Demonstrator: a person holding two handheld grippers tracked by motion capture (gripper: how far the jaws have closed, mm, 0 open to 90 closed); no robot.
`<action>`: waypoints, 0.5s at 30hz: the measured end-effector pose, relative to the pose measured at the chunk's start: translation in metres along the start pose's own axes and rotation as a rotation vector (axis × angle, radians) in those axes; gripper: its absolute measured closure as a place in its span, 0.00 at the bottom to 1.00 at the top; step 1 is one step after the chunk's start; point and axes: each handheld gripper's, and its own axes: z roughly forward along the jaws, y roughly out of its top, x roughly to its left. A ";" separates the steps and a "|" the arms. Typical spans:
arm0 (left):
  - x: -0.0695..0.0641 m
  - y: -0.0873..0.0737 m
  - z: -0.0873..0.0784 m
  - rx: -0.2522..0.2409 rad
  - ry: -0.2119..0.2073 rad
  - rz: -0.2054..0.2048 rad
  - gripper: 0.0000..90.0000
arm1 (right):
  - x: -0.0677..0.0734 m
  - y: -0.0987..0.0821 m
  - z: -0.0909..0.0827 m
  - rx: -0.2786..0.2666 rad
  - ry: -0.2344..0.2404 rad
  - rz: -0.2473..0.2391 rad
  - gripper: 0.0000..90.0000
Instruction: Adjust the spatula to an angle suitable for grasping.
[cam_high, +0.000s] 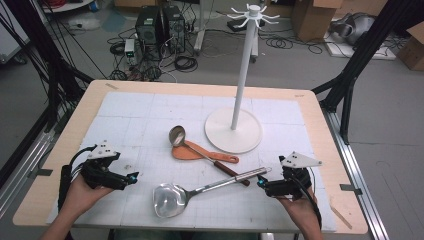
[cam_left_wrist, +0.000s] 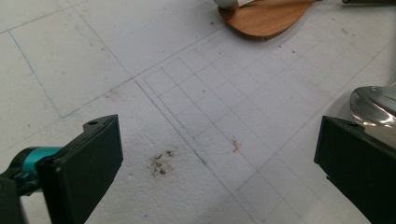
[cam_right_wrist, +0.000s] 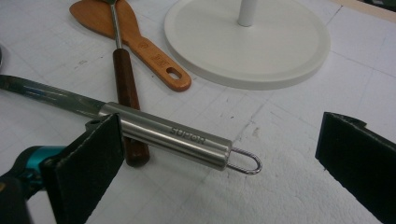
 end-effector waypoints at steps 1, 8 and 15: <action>0.000 0.000 0.000 0.000 0.001 0.000 0.02 | 0.000 0.000 0.000 0.001 0.000 -0.001 0.00; 0.000 0.001 0.002 -0.002 0.005 -0.005 0.02 | -0.002 0.000 0.004 0.007 0.011 0.007 0.00; 0.003 -0.001 0.002 0.005 -0.002 -0.004 0.02 | -0.003 0.001 0.007 0.005 0.014 0.001 0.00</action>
